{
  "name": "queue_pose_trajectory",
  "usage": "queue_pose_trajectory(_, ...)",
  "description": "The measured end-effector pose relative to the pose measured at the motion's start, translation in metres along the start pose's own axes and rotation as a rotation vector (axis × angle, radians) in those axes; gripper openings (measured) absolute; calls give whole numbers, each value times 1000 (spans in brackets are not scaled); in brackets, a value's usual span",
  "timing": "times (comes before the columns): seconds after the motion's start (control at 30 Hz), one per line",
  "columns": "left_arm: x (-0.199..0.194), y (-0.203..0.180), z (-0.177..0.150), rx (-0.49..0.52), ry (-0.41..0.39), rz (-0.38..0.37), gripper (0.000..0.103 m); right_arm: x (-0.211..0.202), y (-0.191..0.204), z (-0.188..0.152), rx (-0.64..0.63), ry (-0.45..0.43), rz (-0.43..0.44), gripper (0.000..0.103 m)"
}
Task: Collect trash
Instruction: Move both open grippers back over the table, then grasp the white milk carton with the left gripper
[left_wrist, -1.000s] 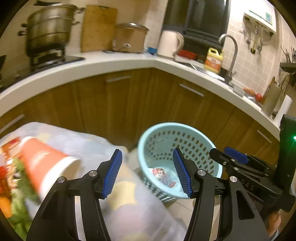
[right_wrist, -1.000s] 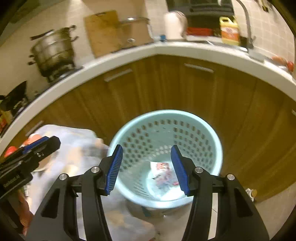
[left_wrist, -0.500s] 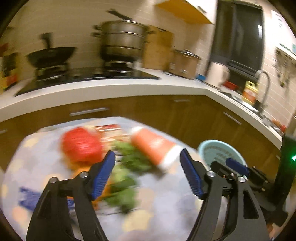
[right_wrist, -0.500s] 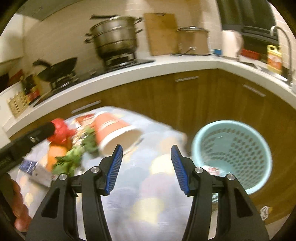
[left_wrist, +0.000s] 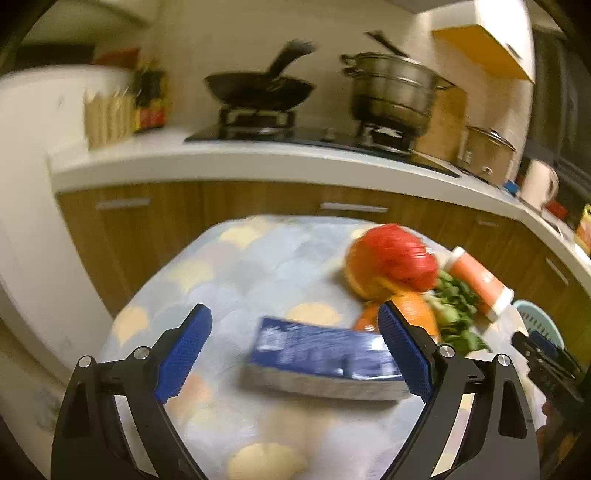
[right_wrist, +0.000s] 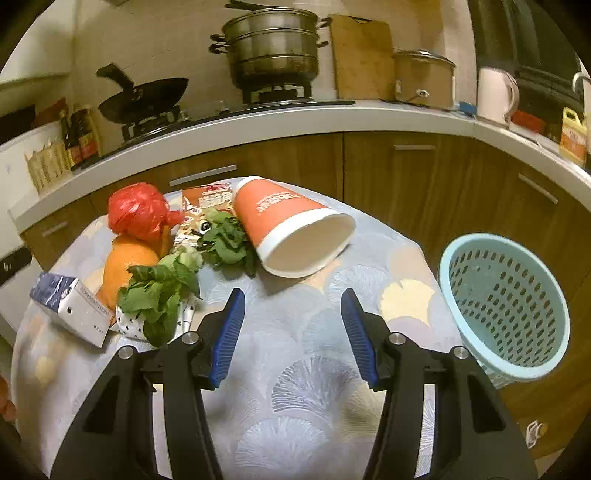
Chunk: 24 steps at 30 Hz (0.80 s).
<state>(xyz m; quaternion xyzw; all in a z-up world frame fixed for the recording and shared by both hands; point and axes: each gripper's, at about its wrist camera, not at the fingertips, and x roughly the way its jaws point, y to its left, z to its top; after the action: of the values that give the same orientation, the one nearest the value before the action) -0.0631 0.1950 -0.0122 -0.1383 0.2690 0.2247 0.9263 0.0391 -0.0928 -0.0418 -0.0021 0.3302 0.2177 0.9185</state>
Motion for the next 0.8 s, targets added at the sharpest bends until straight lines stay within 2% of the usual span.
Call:
queue_pose_trajectory(0.17,16,24,-7,-69,118,-139,87,4,-9,0,35,14,3,51)
queue_pose_trajectory(0.33,11,22,-21,-75,141,-291,87,0,0,-2,-5,-5,-27,51)
queue_pose_trajectory(0.6,-10,8,-39,-34,170,-449,87,-3,0,-3,-8,-26,-54,55)
queue_pose_trajectory(0.67,-16,-1,-44,2,193,-491,87,-4,-2,-3,-2,-27,-55,55)
queue_pose_trajectory(0.77,-26,-20,-58,110,244,-558,87,-3,-2,-3,2,-24,-54,55)
queue_pose_trajectory(0.8,-32,-29,-64,175,253,-562,87,-3,-2,-3,2,-23,-53,55)
